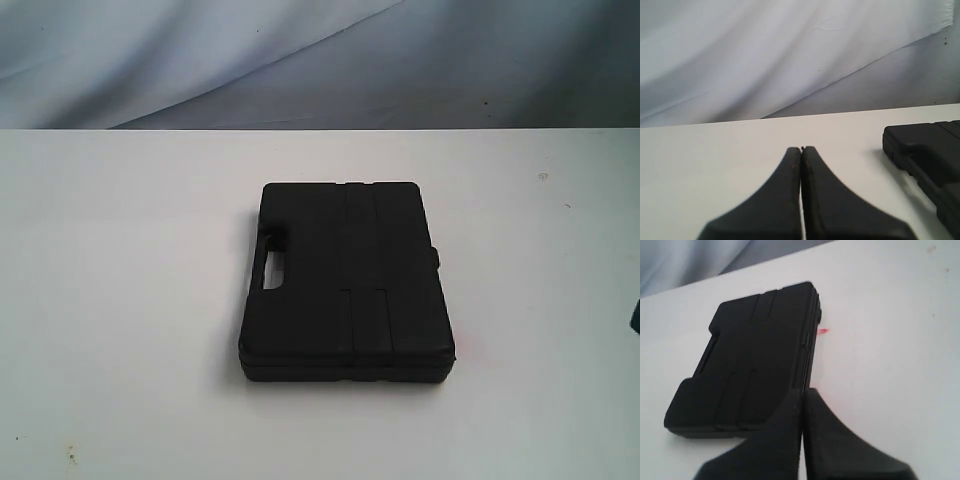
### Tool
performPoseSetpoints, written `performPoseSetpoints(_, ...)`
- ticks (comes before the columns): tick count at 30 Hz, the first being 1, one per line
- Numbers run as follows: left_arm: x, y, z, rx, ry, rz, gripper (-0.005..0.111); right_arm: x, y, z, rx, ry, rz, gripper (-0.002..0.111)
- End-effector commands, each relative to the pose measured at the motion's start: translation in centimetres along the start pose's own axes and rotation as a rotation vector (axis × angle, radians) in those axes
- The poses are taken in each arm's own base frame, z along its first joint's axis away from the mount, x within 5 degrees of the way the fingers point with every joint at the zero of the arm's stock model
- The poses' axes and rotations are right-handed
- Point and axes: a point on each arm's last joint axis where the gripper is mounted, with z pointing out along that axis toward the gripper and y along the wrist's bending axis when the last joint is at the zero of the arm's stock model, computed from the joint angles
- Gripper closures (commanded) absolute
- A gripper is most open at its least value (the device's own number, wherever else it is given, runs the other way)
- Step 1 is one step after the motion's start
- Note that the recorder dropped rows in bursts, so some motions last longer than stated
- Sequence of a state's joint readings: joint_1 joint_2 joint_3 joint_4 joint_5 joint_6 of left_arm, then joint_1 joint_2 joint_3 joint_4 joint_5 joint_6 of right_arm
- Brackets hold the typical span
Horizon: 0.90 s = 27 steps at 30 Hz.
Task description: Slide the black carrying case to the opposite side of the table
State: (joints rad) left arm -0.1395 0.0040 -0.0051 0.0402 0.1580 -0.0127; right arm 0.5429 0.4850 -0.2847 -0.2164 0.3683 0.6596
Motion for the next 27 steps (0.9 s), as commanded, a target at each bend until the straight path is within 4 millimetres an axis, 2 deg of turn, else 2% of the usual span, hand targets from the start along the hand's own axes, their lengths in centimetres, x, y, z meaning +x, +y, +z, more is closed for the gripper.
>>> performPoseSetpoints(1, 0.1, 0.0, 0.0, 0.000, -0.010, -0.020, 0.107, 0.8, -1.1, -1.2, 0.002, -0.140, -0.049, 0.108)
performPoseSetpoints(8, 0.1, 0.0, 0.0, 0.000, -0.010, -0.020, 0.107, 1.8, -2.2, -3.2, 0.034, -0.356, 0.004, 0.108)
performPoseSetpoints(14, 0.1, 0.0, 0.0, 0.000, -0.010, -0.020, 0.107, 1.5, -2.3, -4.6, 0.081, -0.514, -0.077, 0.108)
performPoseSetpoints(17, 0.1, 0.0, 0.0, 0.000, -0.010, -0.020, 0.107, 1.7, -2.4, -4.4, 0.099, -0.532, -0.103, 0.108)
performPoseSetpoints(27, 0.1, 0.0, 0.0, 0.000, -0.010, -0.020, 0.107, 4.5, -3.8, -2.3, 0.147, -0.472, -0.259, 0.108)
